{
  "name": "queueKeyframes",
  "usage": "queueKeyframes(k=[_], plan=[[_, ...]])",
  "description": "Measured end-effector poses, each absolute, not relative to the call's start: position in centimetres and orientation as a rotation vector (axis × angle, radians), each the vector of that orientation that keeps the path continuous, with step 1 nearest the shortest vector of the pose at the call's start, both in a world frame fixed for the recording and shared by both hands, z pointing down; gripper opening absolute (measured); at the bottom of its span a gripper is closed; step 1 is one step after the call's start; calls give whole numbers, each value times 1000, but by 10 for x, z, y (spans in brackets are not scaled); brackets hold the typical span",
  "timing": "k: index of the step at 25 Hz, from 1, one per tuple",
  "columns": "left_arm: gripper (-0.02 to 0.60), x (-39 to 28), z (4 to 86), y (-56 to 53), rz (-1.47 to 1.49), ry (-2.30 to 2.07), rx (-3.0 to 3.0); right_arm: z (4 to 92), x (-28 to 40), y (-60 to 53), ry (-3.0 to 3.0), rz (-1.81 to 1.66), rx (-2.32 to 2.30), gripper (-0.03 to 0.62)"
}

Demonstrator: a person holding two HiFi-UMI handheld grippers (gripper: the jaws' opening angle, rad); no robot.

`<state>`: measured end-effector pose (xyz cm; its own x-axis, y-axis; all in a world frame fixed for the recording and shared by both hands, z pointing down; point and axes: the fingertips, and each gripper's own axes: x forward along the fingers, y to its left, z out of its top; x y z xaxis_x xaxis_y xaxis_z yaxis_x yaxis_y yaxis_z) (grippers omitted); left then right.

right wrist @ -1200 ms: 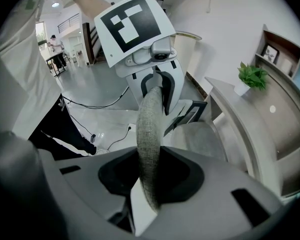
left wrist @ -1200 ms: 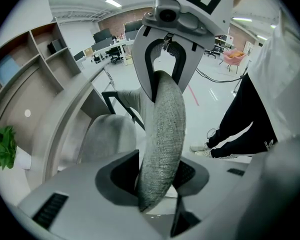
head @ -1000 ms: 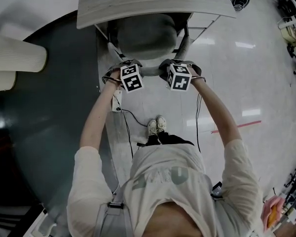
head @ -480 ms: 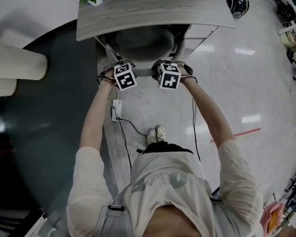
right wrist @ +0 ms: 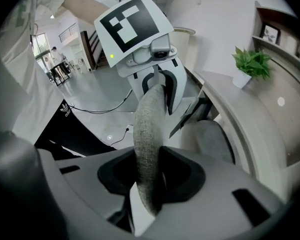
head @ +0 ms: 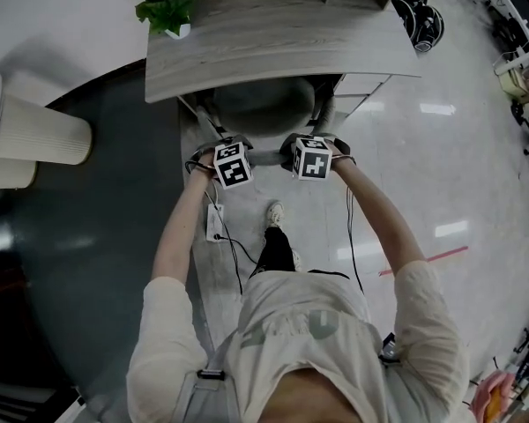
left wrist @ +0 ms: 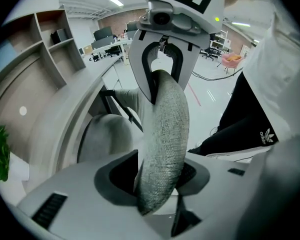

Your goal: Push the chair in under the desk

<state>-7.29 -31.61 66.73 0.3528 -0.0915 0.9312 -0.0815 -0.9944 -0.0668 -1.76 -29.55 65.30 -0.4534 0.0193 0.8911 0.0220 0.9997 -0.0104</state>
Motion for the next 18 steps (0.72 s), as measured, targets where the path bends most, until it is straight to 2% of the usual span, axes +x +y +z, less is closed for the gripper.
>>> queueKeyframes(k=[18], plan=[[175,-74,670,-314,-1693,111,-2539,658,-20,-292,-2012,57,-48,127]])
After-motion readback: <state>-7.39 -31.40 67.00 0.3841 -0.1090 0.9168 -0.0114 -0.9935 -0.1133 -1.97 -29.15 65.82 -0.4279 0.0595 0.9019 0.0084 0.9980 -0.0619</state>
